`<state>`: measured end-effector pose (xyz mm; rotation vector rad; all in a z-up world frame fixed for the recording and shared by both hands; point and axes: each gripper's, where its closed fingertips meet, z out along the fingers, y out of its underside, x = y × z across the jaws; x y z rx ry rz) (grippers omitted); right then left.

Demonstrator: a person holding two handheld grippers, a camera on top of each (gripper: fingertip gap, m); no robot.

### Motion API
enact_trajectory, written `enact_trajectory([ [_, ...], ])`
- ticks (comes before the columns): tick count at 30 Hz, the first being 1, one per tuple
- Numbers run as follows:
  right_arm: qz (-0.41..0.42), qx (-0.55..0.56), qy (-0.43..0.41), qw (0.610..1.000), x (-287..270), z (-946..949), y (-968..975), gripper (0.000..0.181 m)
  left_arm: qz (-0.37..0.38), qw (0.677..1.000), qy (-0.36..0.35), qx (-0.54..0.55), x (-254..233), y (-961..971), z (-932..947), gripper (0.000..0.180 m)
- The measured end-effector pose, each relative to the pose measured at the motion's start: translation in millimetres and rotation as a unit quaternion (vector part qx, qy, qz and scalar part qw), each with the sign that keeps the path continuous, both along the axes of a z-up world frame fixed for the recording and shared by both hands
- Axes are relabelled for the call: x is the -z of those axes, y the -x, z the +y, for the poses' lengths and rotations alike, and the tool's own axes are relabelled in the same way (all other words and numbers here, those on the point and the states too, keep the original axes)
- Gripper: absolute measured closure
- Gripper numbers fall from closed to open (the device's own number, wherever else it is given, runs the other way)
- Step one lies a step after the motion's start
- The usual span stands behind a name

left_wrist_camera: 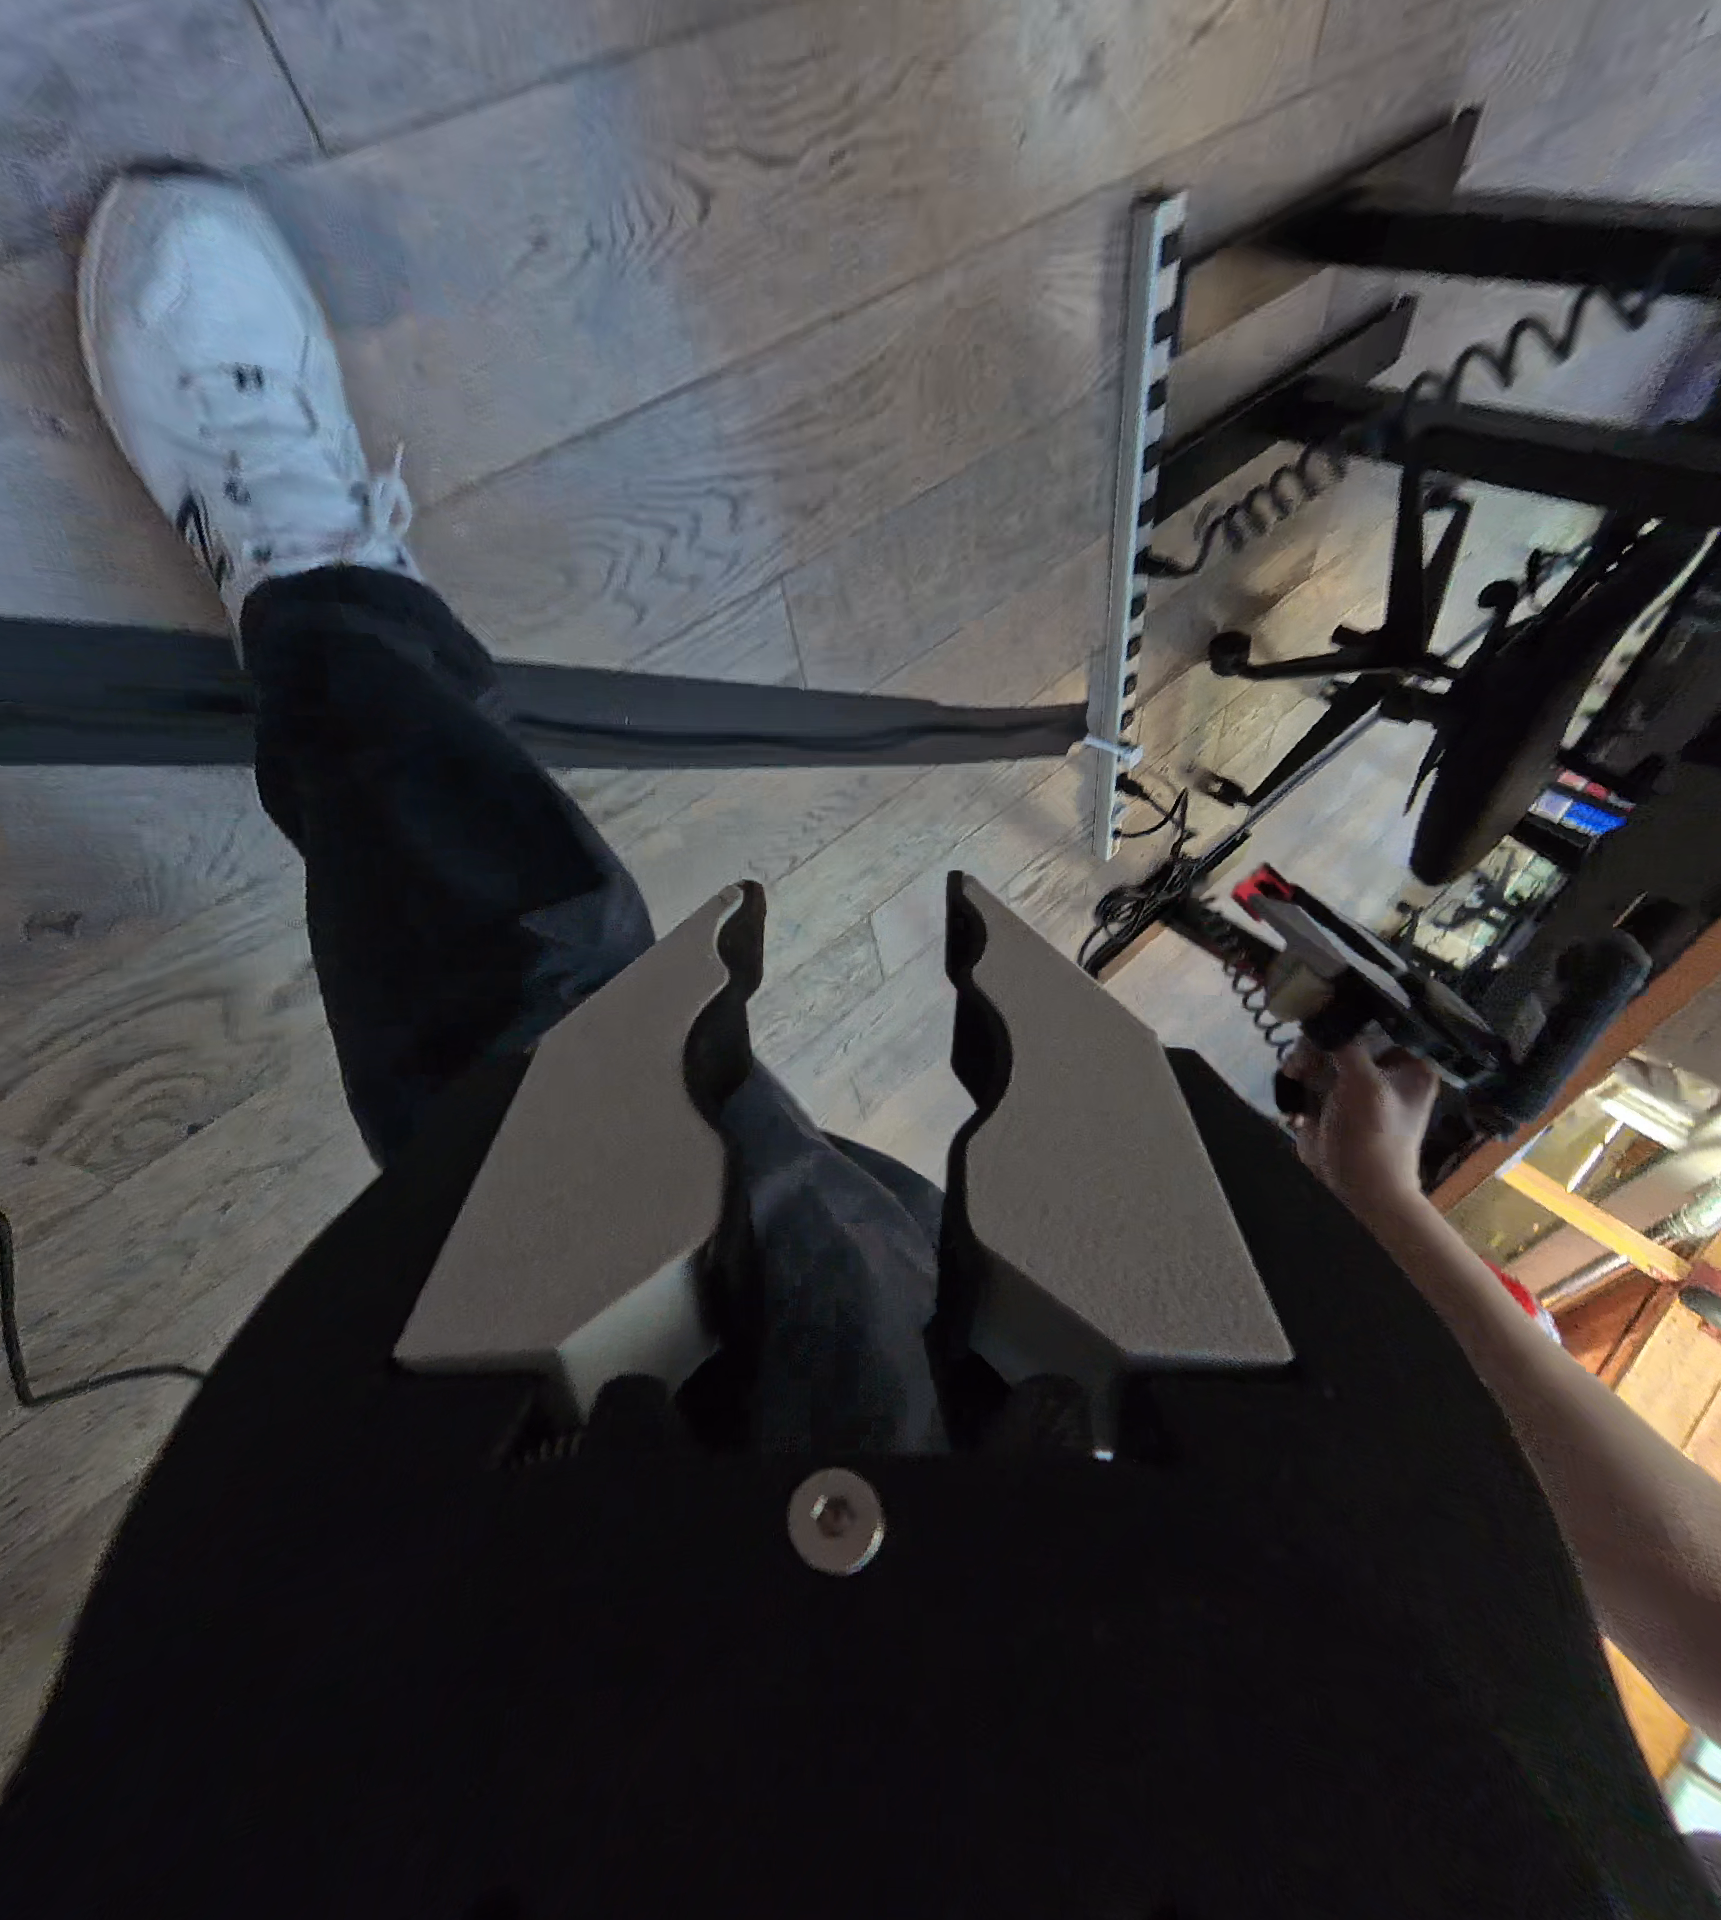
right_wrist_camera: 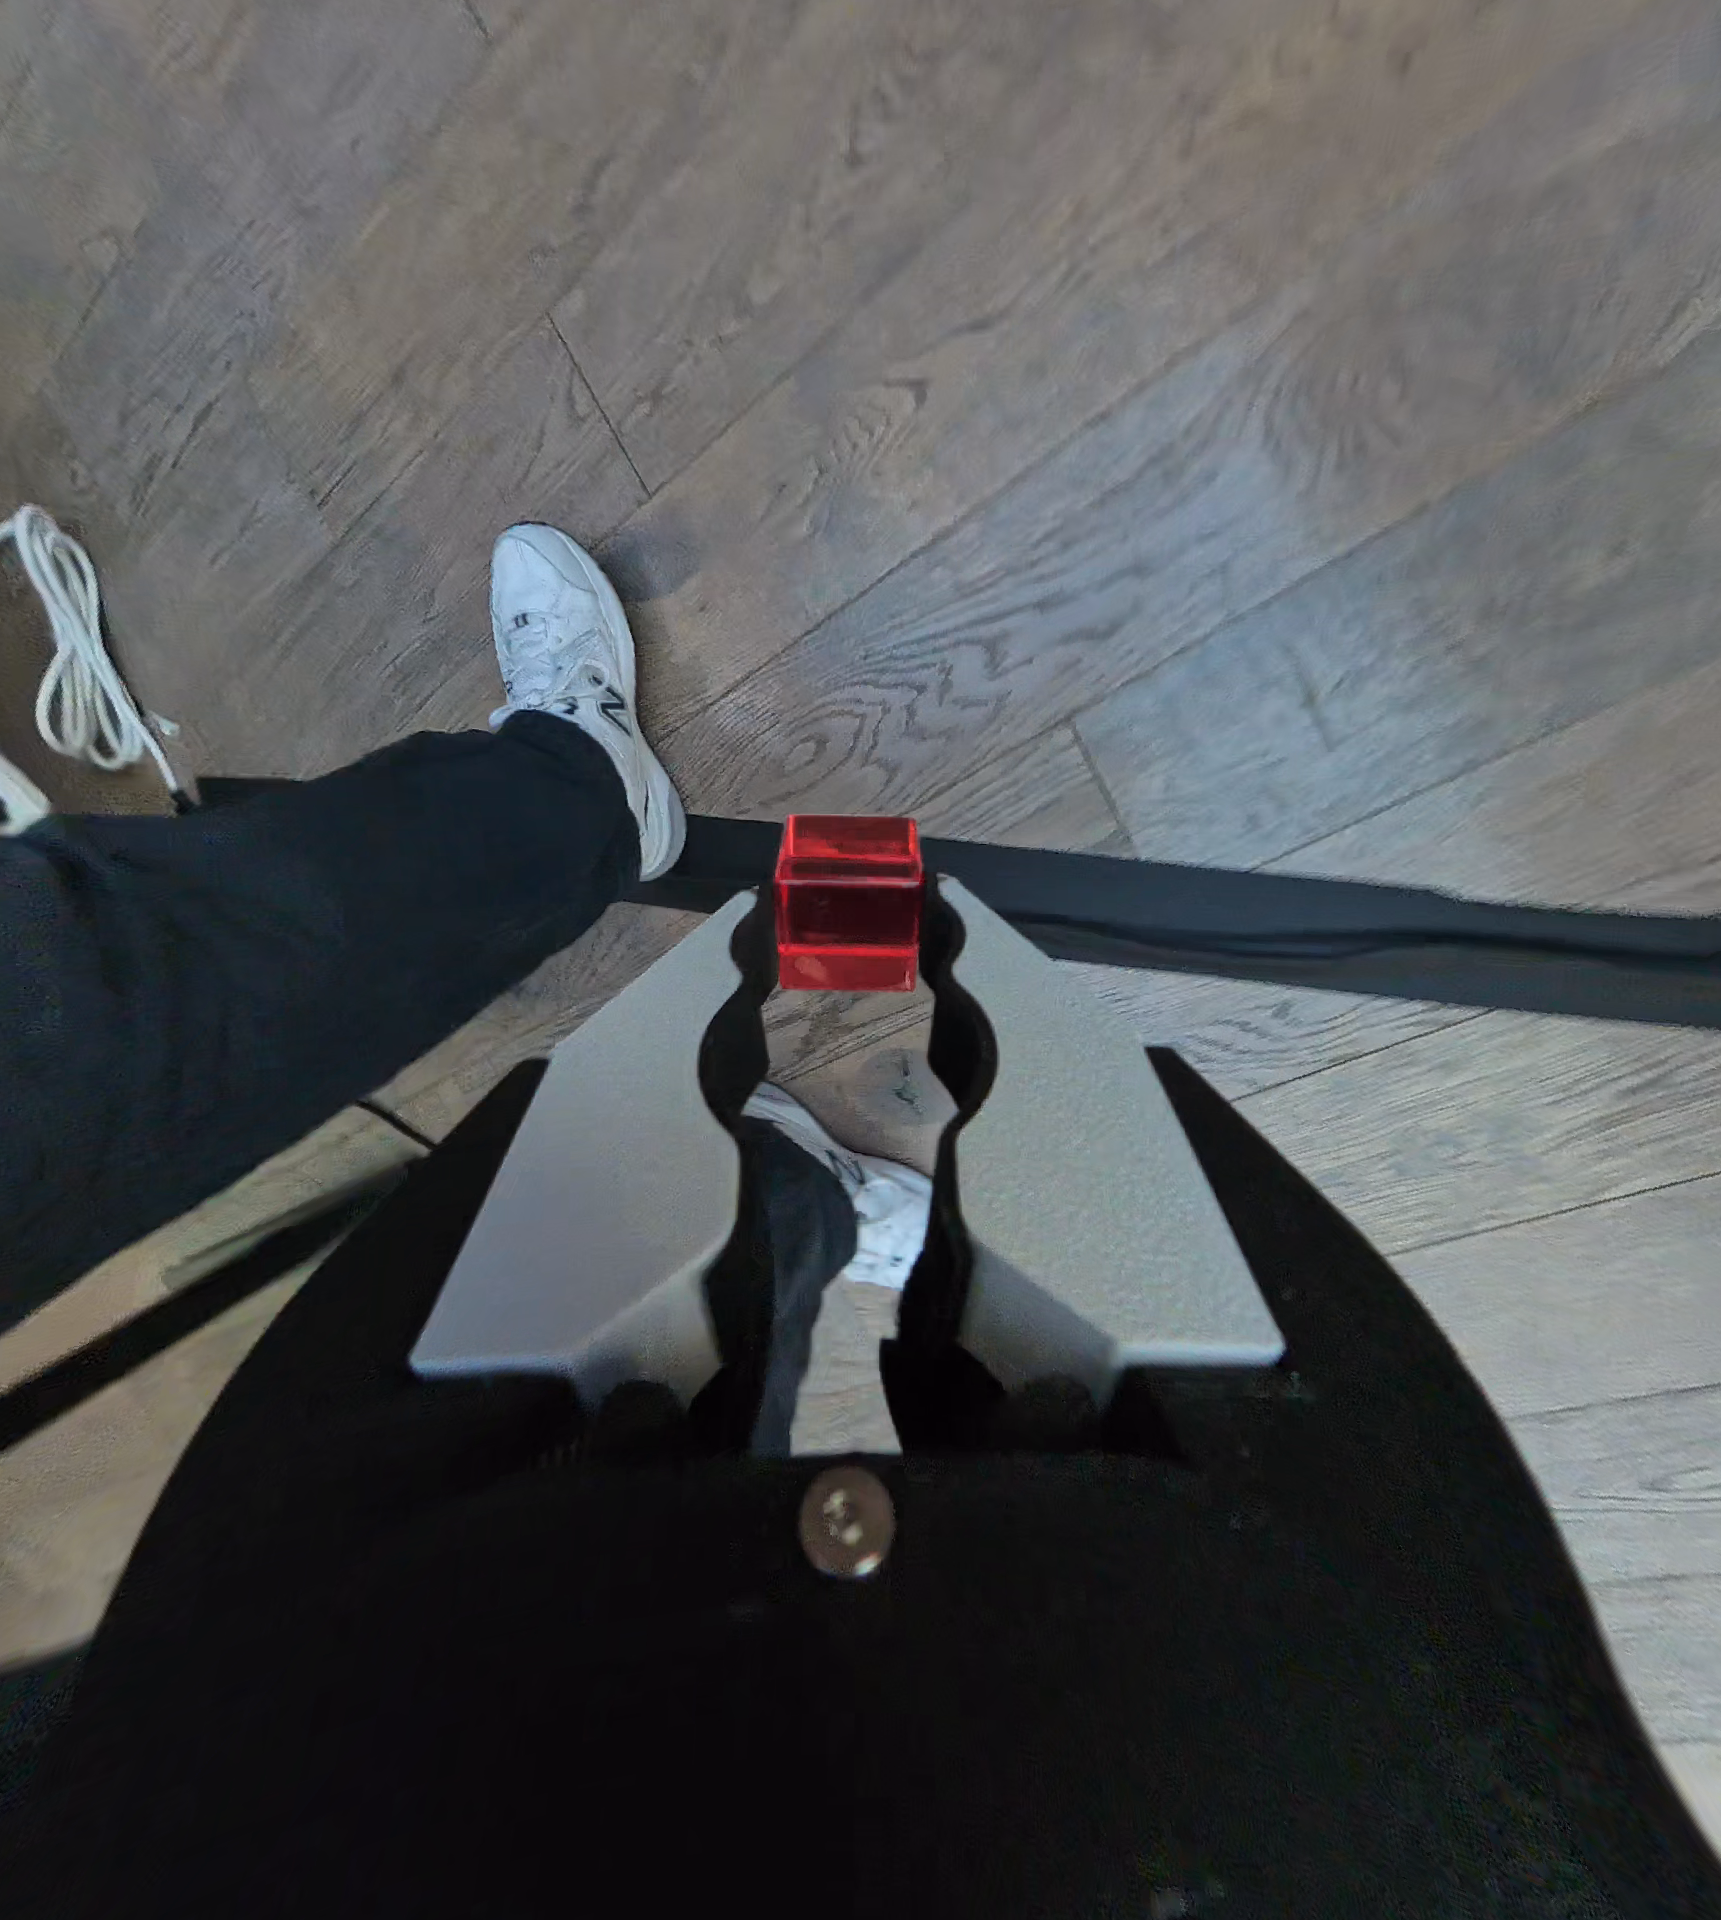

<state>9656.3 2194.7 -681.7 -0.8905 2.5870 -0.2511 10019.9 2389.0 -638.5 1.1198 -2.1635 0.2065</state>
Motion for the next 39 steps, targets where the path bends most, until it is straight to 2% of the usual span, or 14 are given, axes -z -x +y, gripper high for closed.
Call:
enact_trajectory([
  [3, 0.010, -0.072, 0.061, 0.996, -123, -59, -52, 0.156, -0.057, 0.996, 0.065, -0.031, -69, -77, -24, 0.150],
  [7, -0.009, -0.079, 0.177, 0.981, -273, -188, -166, 0.155, -0.119, 0.985, 0.119, 0.035, -147, -188, -74, 0.145],
  [10, -0.032, -0.053, 0.229, 0.971, -351, -302, -269, 0.155, -0.184, 0.966, 0.175, 0.046, -203, -285, -132, 0.149],
  [13, -0.093, -0.039, 0.244, 0.965, -407, -402, -376, 0.156, -0.191, 0.957, 0.212, 0.047, -237, -369, -200, 0.143],
  [16, -0.081, -0.028, 0.235, 0.968, -415, -488, -456, 0.155, -0.195, 0.952, 0.233, 0.033, -264, -441, -268, 0.142],
  [20, -0.057, 0.028, 0.224, 0.972, -389, -582, -515, 0.155, -0.202, 0.949, 0.239, 0.029, -276, -518, -343, 0.147],
  [23, -0.044, 0.078, 0.211, 0.973, -375, -636, -536, 0.156, -0.155, 0.964, 0.213, 0.028, -261, -563, -387, 0.145],
  [27, -0.013, 0.123, 0.182, 0.975, -378, -675, -553, 0.156, -0.057, 0.979, 0.189, -0.059, -262, -616, -433, 0.148],
  [30, 0.042, 0.127, 0.155, 0.979, -391, -682, -556, 0.156, -0.056, 0.982, 0.164, -0.074, -258, -673, -458, 0.149],
  [34, 0.037, 0.129, 0.152, 0.979, -416, -705, -610, 0.156, -0.093, 0.985, 0.142, -0.040, -241, -777, -507, 0.149],
  [39, 0.125, 0.234, 0.070, 0.962, -366, -740, -626, 0.155, -0.109, 0.979, 0.150, 0.081, -229, -932, -640, 0.147],
])
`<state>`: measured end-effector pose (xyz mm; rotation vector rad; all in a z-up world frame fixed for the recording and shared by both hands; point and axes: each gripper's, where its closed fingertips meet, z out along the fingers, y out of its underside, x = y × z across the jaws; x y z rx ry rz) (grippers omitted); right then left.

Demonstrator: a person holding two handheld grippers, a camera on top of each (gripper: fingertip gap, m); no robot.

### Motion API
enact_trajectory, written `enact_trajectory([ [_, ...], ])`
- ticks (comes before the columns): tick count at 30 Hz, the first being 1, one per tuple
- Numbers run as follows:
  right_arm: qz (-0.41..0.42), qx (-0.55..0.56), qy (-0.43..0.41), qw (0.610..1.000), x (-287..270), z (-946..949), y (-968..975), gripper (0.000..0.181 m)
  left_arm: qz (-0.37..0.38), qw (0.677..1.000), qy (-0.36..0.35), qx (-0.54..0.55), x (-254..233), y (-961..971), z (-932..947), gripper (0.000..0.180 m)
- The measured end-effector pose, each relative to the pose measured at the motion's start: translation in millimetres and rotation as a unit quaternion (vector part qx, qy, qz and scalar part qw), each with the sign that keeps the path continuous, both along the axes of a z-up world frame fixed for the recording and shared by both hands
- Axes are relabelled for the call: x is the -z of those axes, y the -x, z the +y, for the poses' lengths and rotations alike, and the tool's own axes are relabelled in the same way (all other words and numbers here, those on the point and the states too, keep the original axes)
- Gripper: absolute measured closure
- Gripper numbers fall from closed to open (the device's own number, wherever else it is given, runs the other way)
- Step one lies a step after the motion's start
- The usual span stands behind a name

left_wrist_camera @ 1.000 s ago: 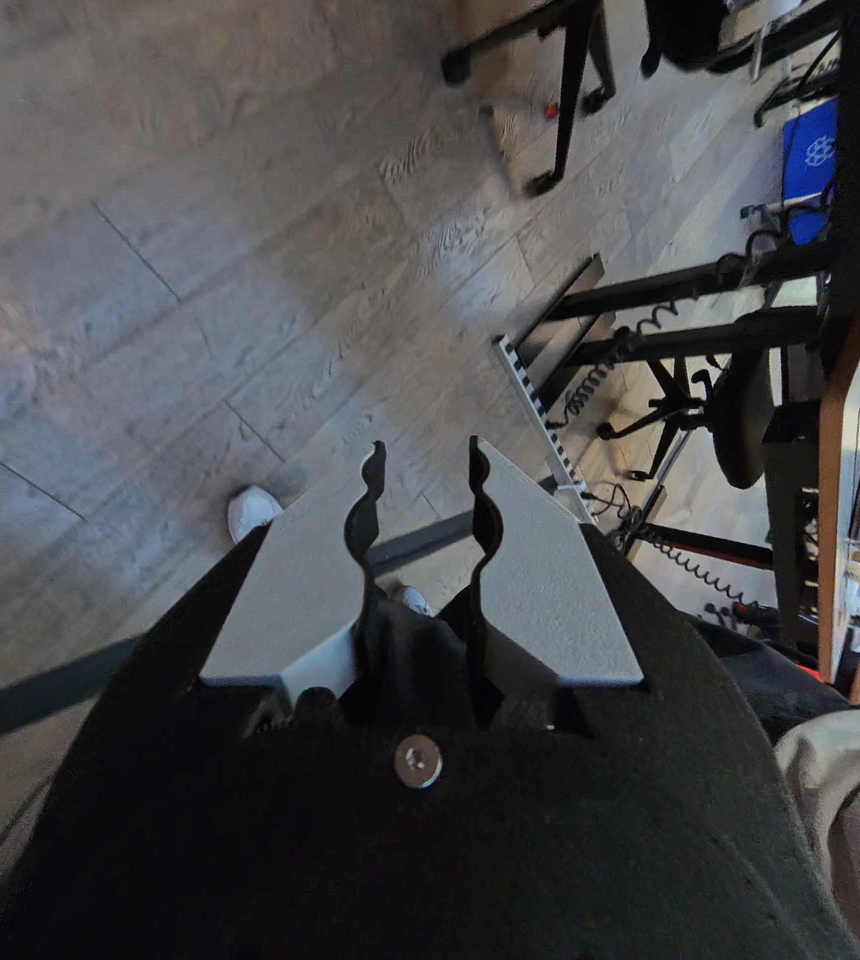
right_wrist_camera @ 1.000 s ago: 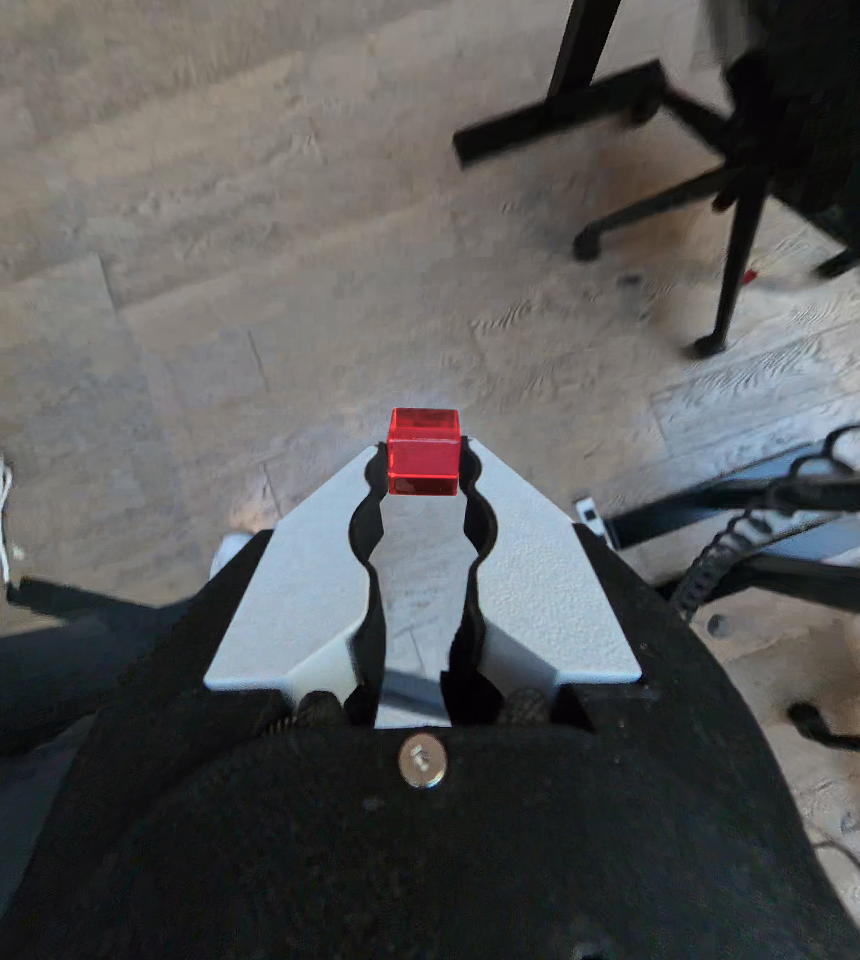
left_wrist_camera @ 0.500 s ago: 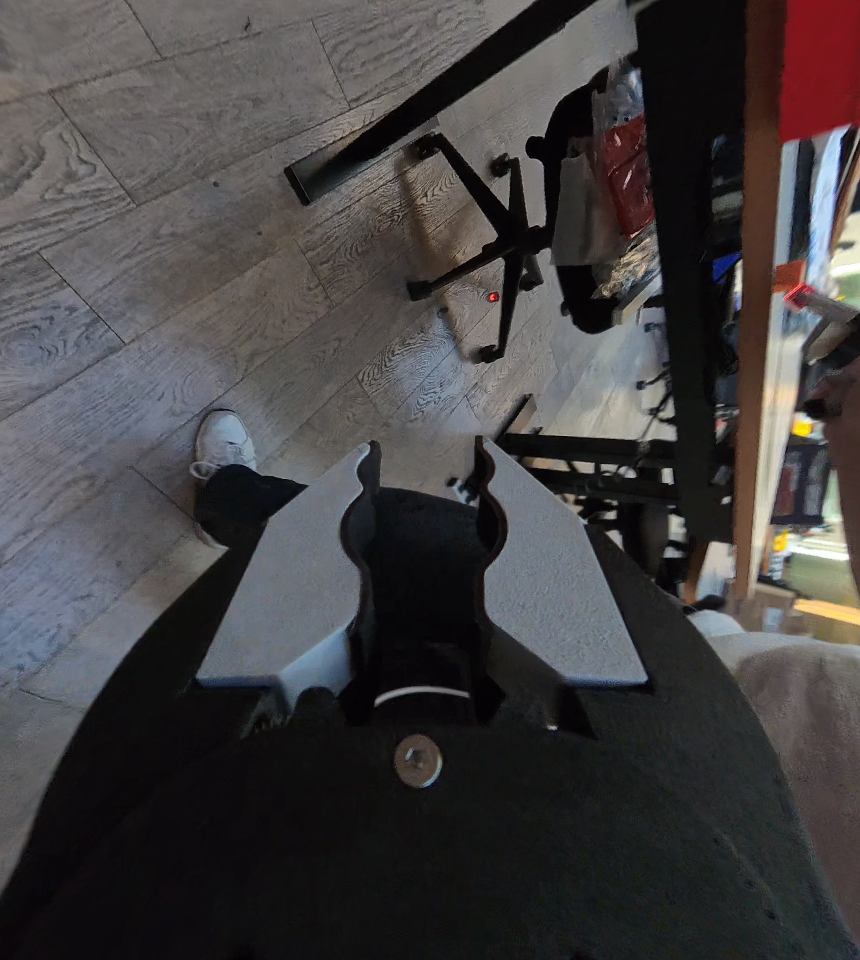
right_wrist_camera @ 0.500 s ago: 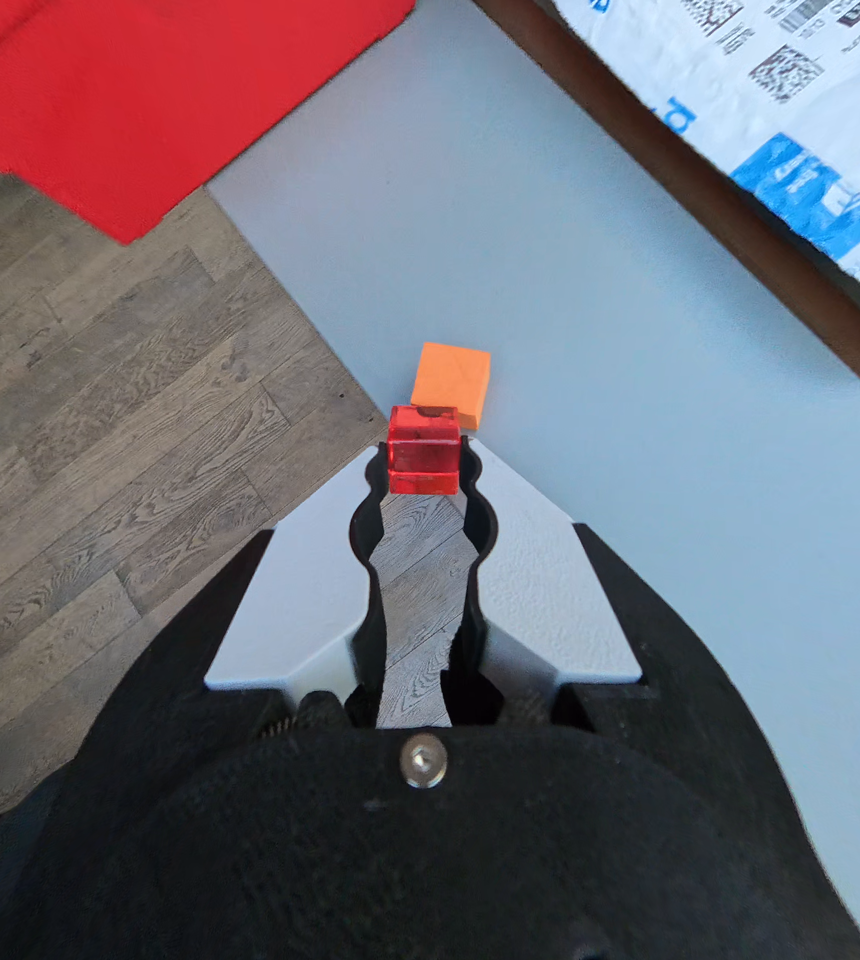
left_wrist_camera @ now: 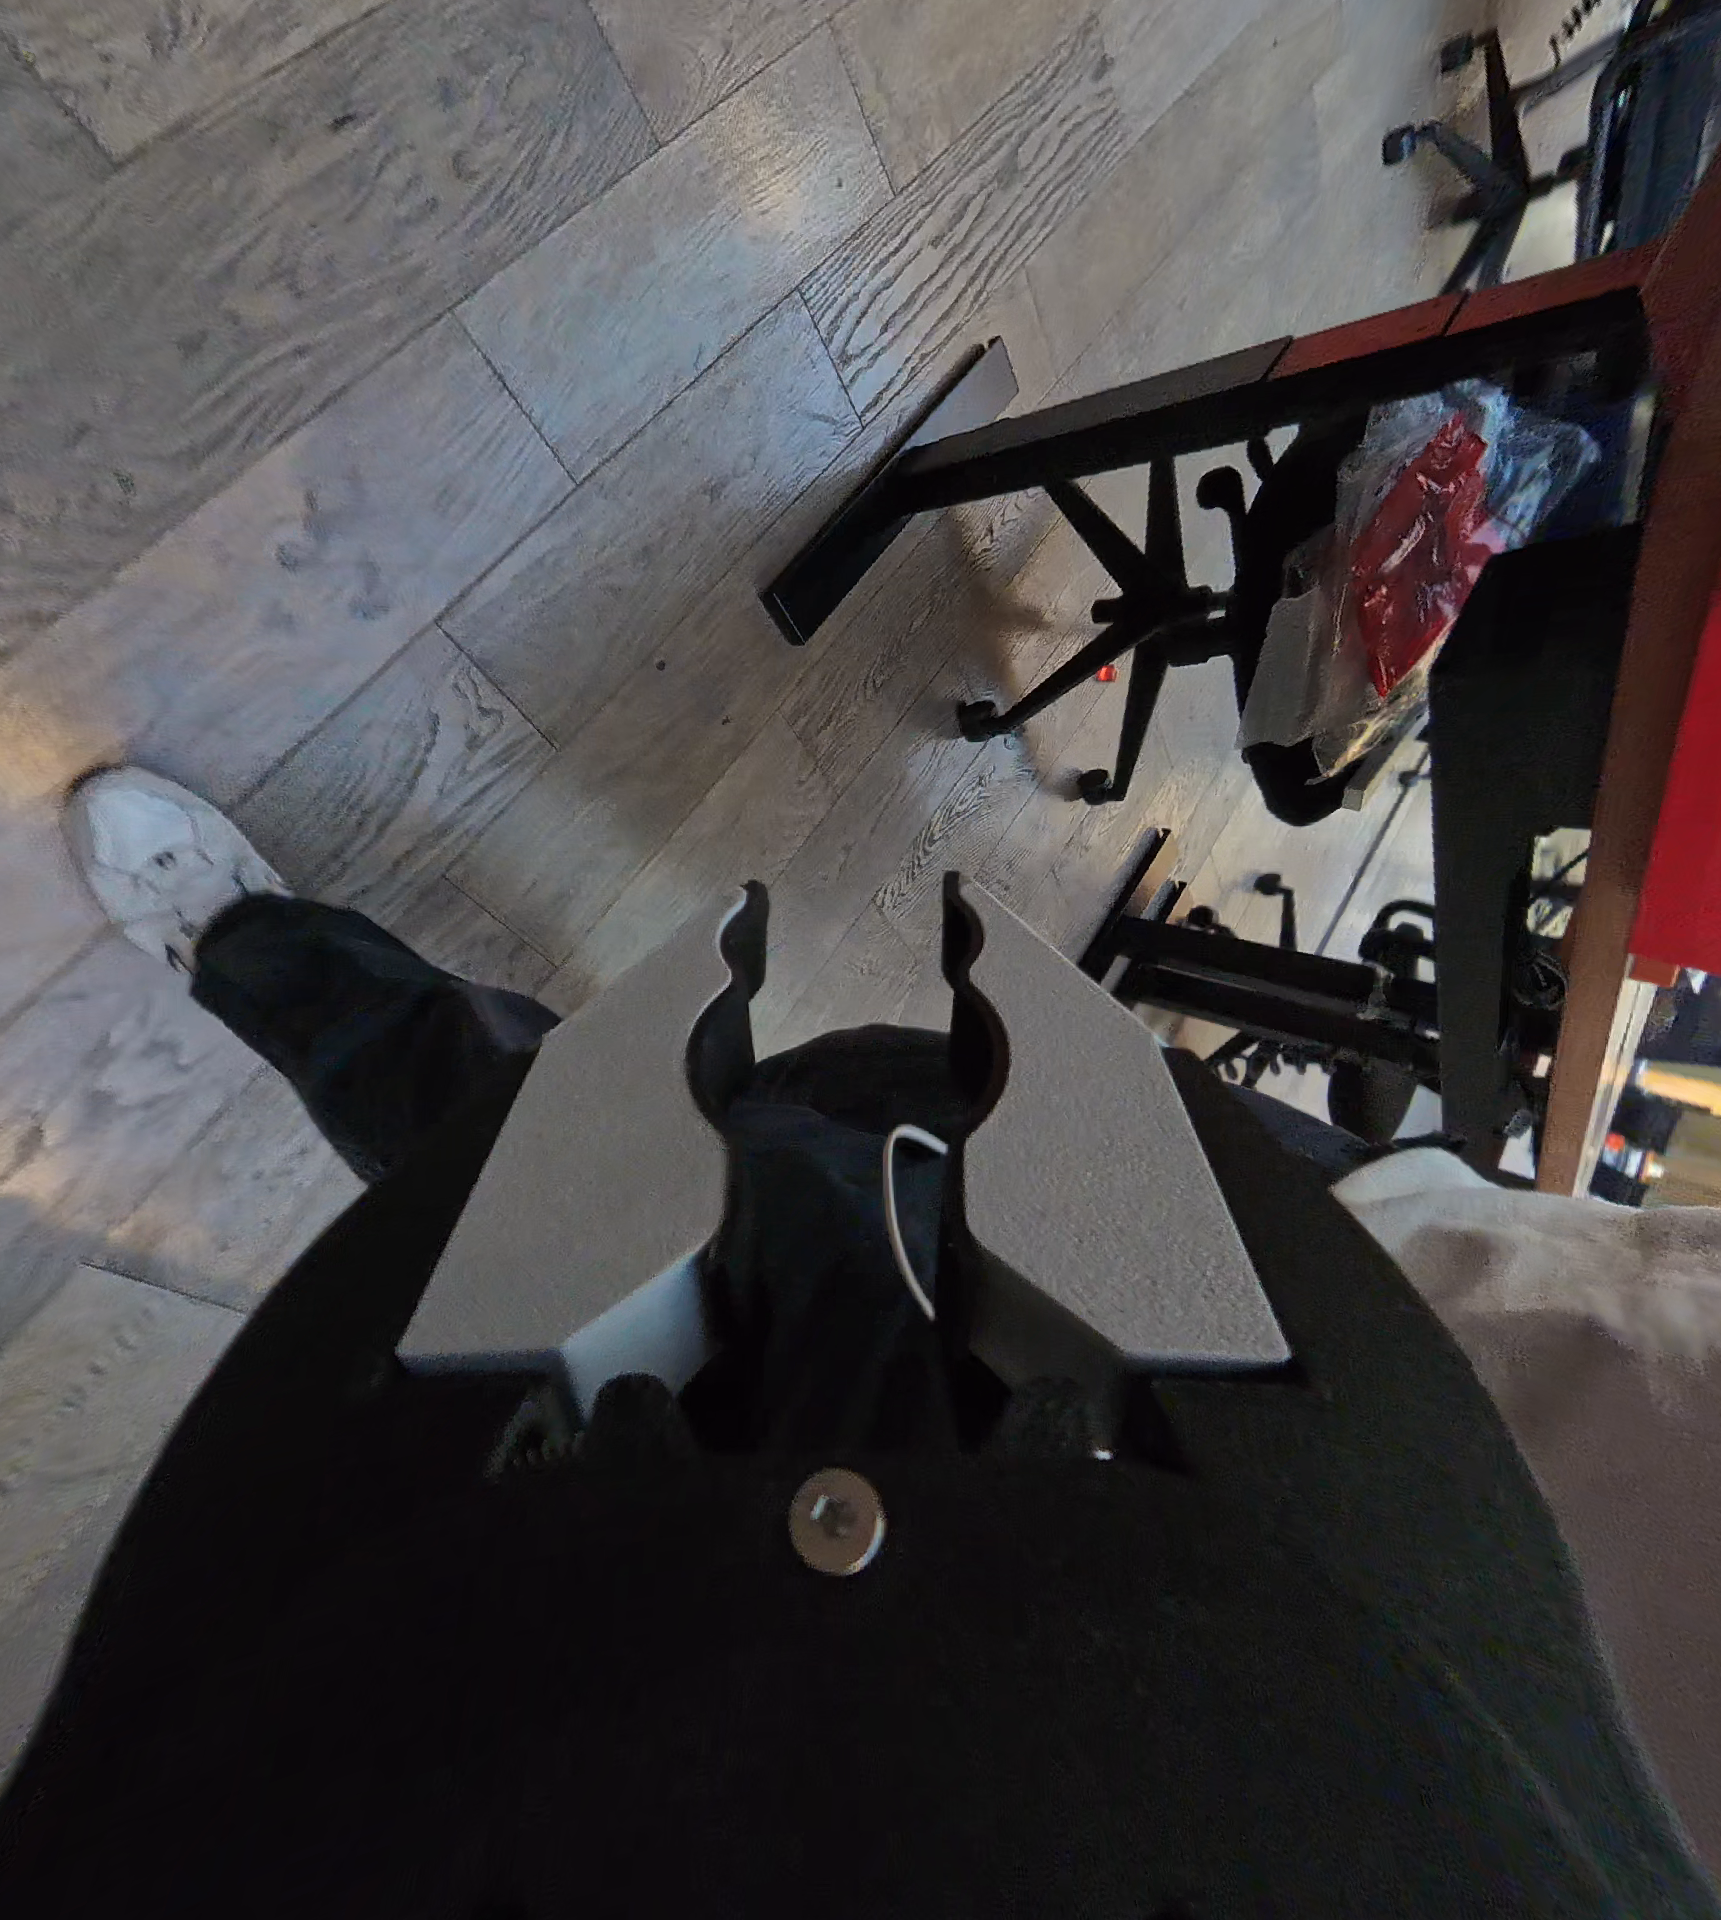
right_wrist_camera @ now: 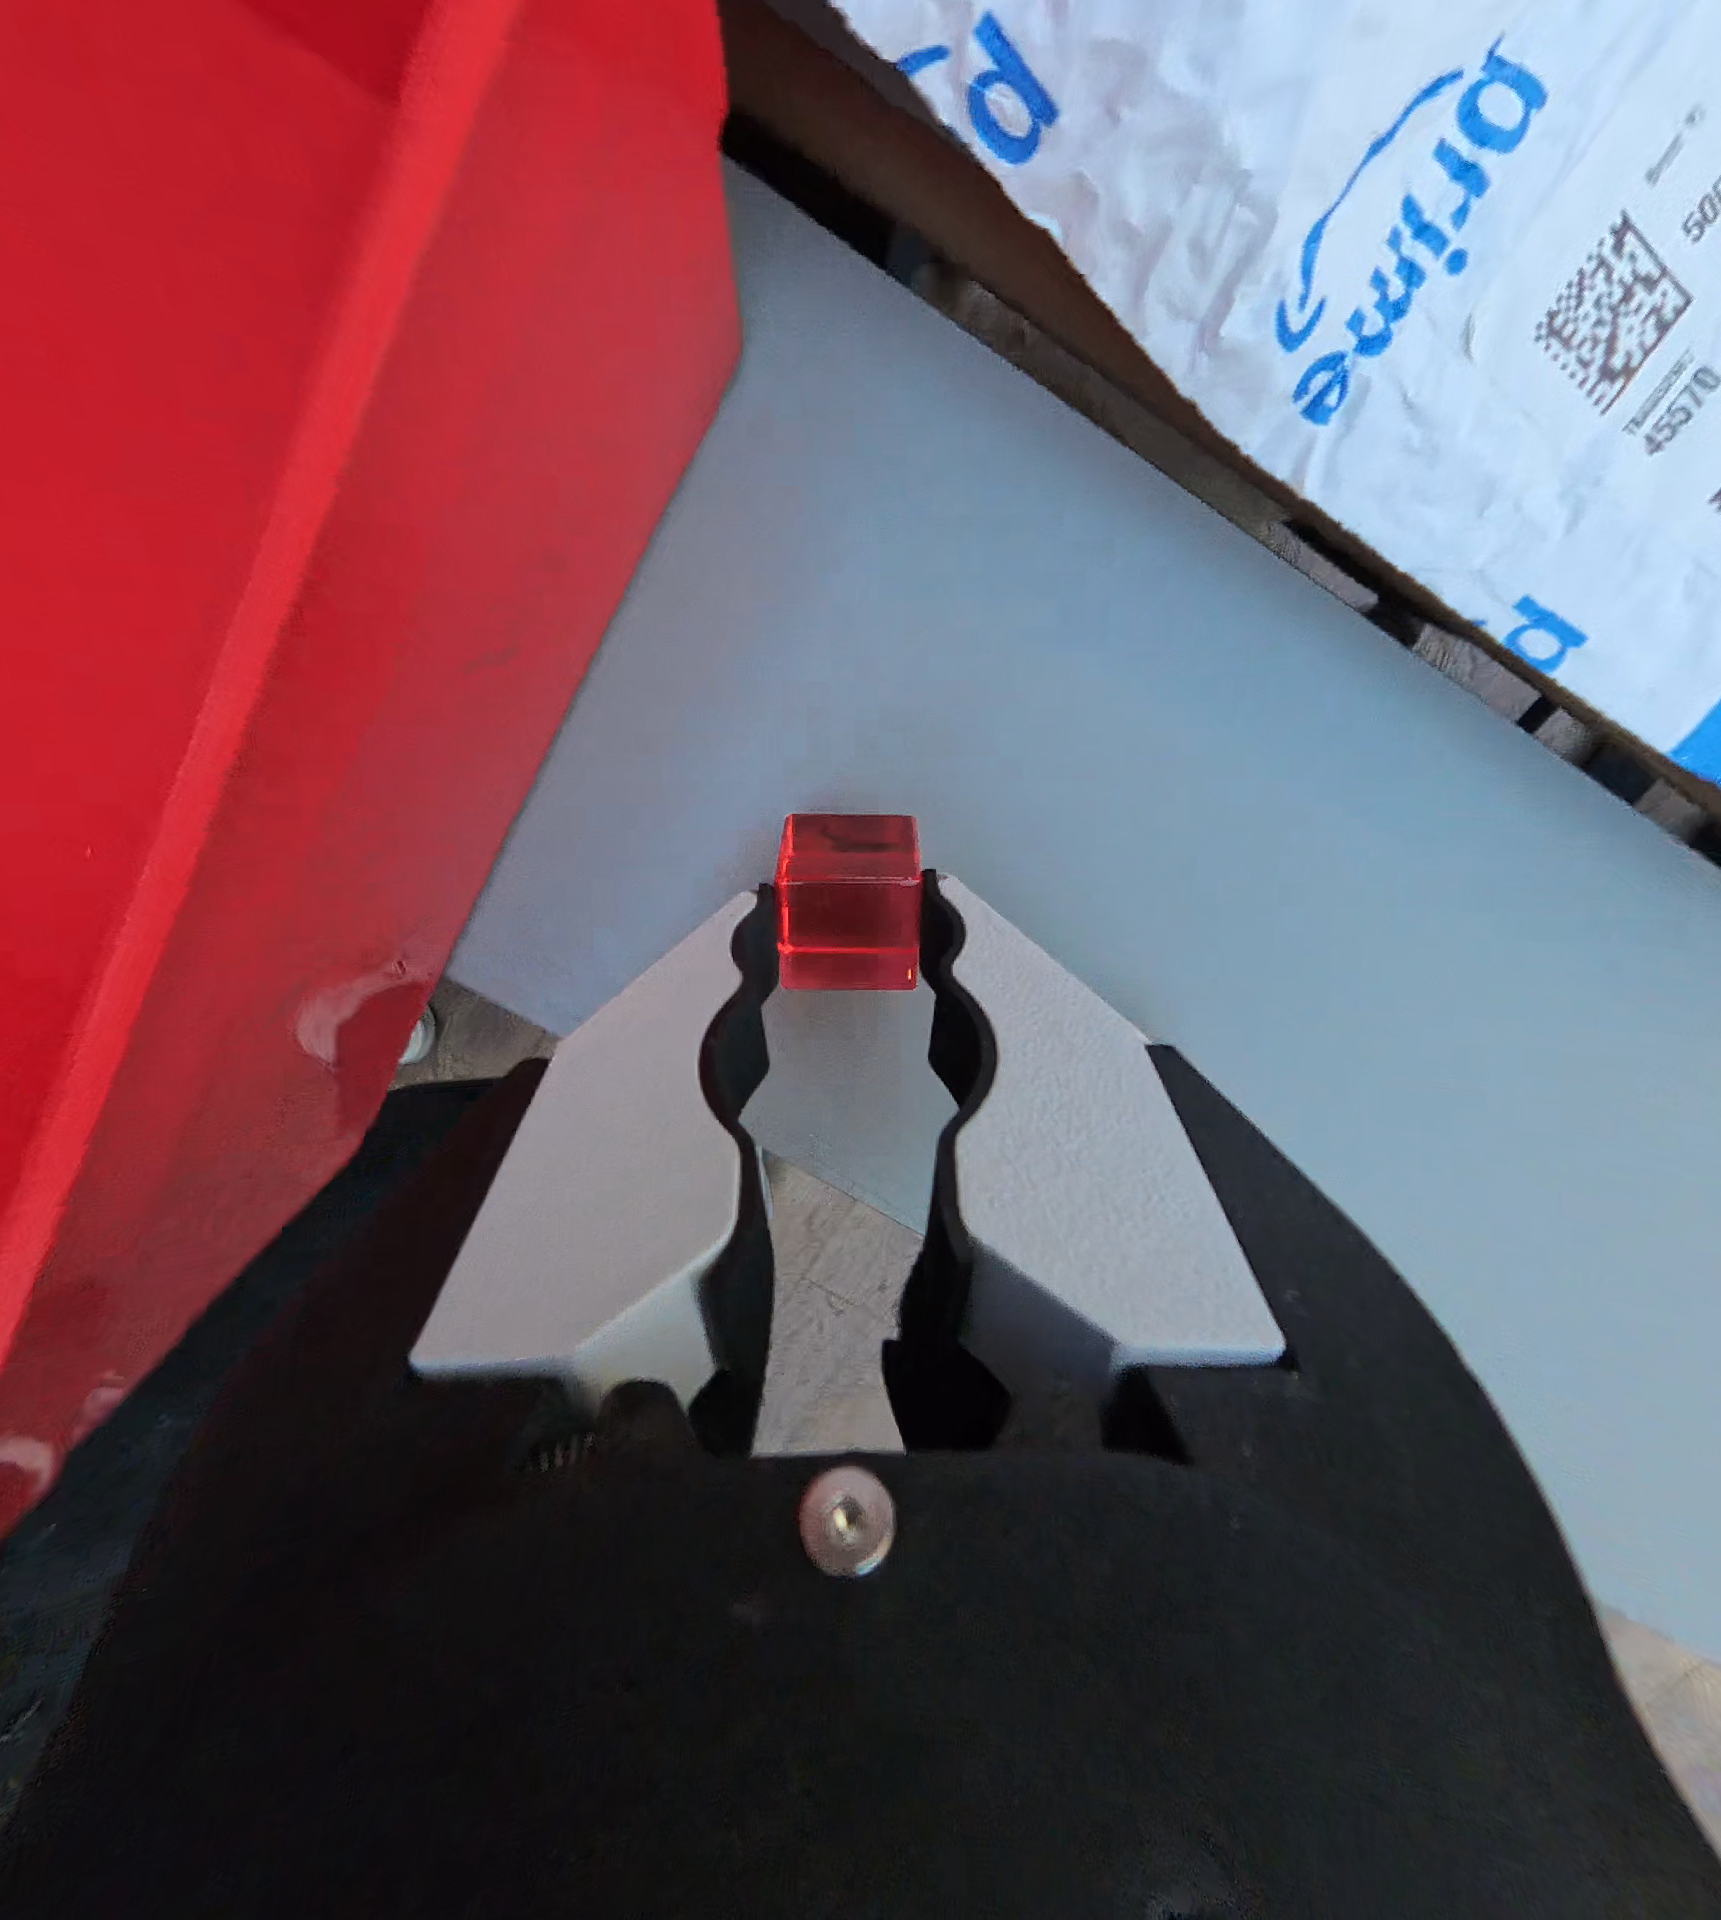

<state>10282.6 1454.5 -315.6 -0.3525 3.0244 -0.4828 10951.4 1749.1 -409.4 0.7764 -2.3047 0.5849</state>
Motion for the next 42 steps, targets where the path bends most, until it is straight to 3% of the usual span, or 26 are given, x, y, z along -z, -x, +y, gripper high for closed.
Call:
enact_trajectory([
  [2, -0.005, 0.054, -0.013, 0.998, 9, -2, -2, 0.154, 0.001, 0.999, 0.005, 0.044, -17, -58, -72, 0.146],
  [4, 0.015, 0.093, -0.009, 0.996, 7, -4, 7, 0.135, -0.019, 0.995, 0.021, 0.098, -42, -111, -149, 0.148],
  [5, 0.018, 0.113, -0.004, 0.993, 1, -3, 10, 0.133, -0.042, 0.990, 0.022, 0.131, -52, -135, -186, 0.147],
  [9, 0.080, 0.194, 0.135, 0.968, -85, -16, 25, 0.133, -0.113, 0.969, 0.054, 0.214, -84, -210, -339, 0.146],
  [13, 0.182, 0.265, 0.363, 0.874, -221, -54, 36, 0.127, -0.133, 0.965, 0.121, 0.193, -110, -246, -501, 0.145],
  [15, 0.205, 0.302, 0.501, 0.785, -292, -88, 33, 0.114, -0.156, 0.959, 0.168, 0.164, -133, -254, -578, 0.146],
  [17, 0.171, 0.314, 0.616, 0.702, -349, -141, 15, 0.101, -0.179, 0.950, 0.216, 0.139, -163, -254, -650, 0.148],
  [19, 0.130, 0.287, 0.647, 0.695, -382, -220, -7, 0.099, -0.189, 0.932, 0.273, 0.148, -196, -242, -722, 0.144],
  [21, 0.123, 0.240, 0.627, 0.731, -400, -311, -30, 0.099, -0.208, 0.908, 0.312, 0.186, -224, -225, -790, 0.137],
  [26, 0.173, 0.152, 0.597, 0.769, -420, -499, -69, 0.099, -0.259, 0.829, 0.434, 0.239, -294, -163, -966, 0.132],
  [31, 0.257, 0.208, 0.604, 0.725, -391, -608, -58, 0.106, -0.254, 0.718, 0.571, 0.307, -323, -44, -1164, 0.112],
  [33, 0.259, 0.256, 0.604, 0.709, -373, -639, -43, 0.110, -0.210, 0.689, 0.576, 0.387, -319, 28, -1238, 0.103],
  [35, 0.236, 0.285, 0.571, 0.733, -352, -672, -24, 0.109, -0.152, 0.659, 0.559, 0.480, -325, 112, -1297, 0.098],
  [37, 0.243, 0.310, 0.523, 0.756, -339, -693, 3, 0.104, -0.124, 0.606, 0.558, 0.553, -339, 196, -1346, 0.097],
  [40, 0.249, 0.356, 0.515, 0.739, -344, -713, 48, 0.098, -0.115, 0.522, 0.582, 0.613, -352, 317, -1413, 0.097],
  [42, 0.249, 0.375, 0.521, 0.725, -347, -732, 84, 0.098, -0.105, 0.493, 0.590, 0.630, -350, 394, -1454, 0.098],
])
